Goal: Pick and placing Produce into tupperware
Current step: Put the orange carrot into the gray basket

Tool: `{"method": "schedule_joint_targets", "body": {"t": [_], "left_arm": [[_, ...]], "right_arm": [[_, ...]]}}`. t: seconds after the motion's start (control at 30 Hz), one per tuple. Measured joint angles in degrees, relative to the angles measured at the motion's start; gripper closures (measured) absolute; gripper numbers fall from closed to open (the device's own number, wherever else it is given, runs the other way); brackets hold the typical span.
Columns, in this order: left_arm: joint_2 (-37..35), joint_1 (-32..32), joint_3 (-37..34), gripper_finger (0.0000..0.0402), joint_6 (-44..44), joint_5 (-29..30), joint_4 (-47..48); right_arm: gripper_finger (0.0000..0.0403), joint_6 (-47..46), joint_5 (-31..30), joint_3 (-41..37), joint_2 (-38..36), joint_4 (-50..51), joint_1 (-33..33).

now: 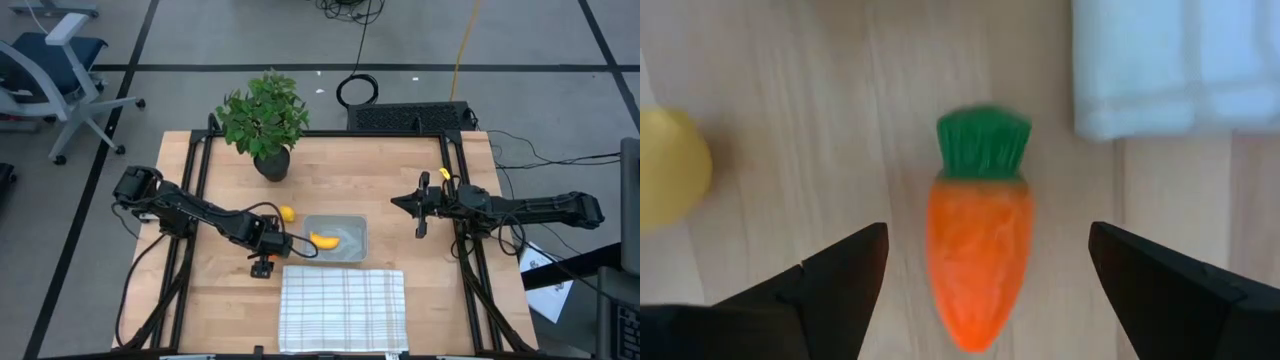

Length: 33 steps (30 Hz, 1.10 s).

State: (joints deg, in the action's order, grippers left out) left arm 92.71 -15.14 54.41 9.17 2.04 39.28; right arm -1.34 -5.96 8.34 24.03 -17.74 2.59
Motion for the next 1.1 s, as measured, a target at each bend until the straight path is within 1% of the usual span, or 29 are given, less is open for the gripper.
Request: {"method": "schedule_joint_targets", "body": {"t": [0.2, 0.33, 0.5, 0.9, 1.1], "left_arm": [[0.0, 0.0, -1.98, 0.005, 0.21, 0.18, -1.07], [-0.01, 0.12, -3.64, 0.005, -0.18, 0.57, -4.56], [-0.02, 0.95, -5.29, 0.005, -0.44, 0.62, -6.63], [-0.02, 1.99, -5.55, 0.005, -1.24, 0.96, -7.66], [-0.02, 1.99, -5.55, 0.0051, -1.51, -0.51, -8.27]], "right_arm": [[0.0403, 0.02, 0.0, 0.0, 0.0, 0.0, 0.0], [0.0403, 0.01, 0.0, 0.0, 0.0, 0.0, 0.0], [0.0403, 0.02, 0.0, 0.0, 0.0, 0.0, 0.0], [0.0403, 0.06, 0.0, 0.0, 0.0, 0.01, 0.0], [0.0403, 0.06, 0.0, 0.0, 0.0, 0.02, 0.0]]}}
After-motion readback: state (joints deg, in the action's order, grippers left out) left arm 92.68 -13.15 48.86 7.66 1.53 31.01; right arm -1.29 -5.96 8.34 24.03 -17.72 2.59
